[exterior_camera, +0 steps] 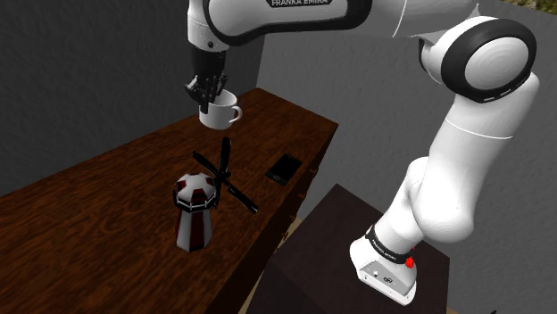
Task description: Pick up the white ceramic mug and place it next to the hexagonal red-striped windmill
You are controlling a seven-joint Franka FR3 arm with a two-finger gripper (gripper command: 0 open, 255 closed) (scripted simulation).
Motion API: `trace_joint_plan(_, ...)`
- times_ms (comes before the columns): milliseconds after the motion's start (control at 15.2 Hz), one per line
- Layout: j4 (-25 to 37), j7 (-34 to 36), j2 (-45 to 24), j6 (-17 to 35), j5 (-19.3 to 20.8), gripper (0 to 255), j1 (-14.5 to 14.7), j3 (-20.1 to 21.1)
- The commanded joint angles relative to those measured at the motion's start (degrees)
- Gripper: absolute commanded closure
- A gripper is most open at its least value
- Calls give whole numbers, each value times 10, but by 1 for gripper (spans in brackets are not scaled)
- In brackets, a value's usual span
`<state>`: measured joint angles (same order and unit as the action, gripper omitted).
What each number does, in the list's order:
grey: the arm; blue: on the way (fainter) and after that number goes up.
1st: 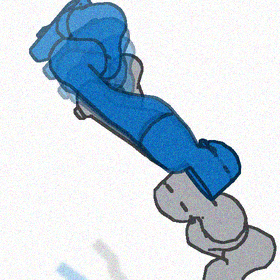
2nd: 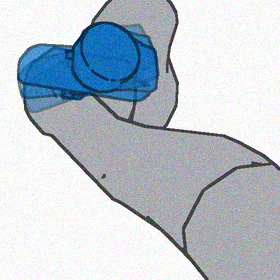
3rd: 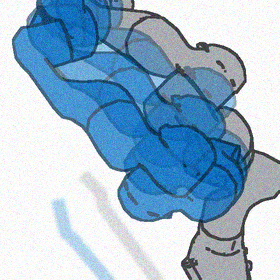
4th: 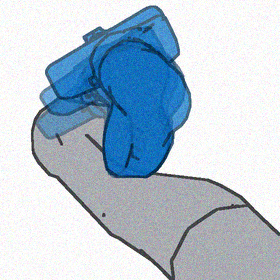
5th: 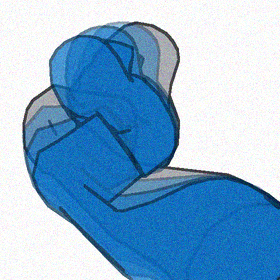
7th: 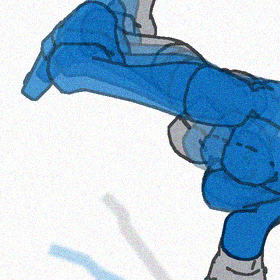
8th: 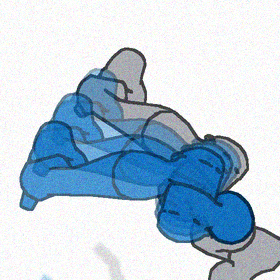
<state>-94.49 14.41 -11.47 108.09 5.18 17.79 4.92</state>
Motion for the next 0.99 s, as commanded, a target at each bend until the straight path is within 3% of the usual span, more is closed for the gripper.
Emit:
trace_joint_plan(0, -15, 2, -1, 17, 1, 255, 0, 0)
trace_joint_plan(924, -91, 11, -26, 116, 7, 255, 0, -2)
